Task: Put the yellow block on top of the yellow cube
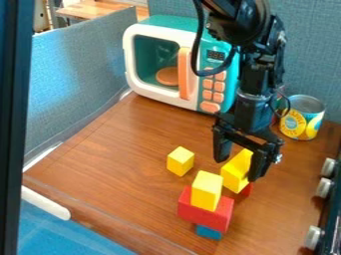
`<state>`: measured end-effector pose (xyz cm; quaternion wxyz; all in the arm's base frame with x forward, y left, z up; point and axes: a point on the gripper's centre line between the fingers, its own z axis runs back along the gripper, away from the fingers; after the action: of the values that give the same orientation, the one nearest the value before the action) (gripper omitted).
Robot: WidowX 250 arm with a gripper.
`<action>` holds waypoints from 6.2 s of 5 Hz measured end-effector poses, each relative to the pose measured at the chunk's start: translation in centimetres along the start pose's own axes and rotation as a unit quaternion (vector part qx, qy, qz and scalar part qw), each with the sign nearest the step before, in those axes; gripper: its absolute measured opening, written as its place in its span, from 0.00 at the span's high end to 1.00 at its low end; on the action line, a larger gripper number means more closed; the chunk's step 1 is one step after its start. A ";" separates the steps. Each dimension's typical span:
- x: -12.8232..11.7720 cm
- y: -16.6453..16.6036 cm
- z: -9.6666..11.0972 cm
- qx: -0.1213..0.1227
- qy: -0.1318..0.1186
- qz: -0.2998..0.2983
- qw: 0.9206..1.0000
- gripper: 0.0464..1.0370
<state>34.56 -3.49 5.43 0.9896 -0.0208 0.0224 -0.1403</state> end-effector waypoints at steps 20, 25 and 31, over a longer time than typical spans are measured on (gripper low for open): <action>-3.0 9.3 1.0 -0.008 0.036 0.105 0.994 0.41; -3.2 8.8 3.8 0.023 0.003 0.085 0.996 0.04; -2.2 2.1 2.8 0.004 -0.003 -0.005 1.000 0.04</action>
<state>33.20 -0.76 8.17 0.9891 -0.0170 0.0185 -0.1454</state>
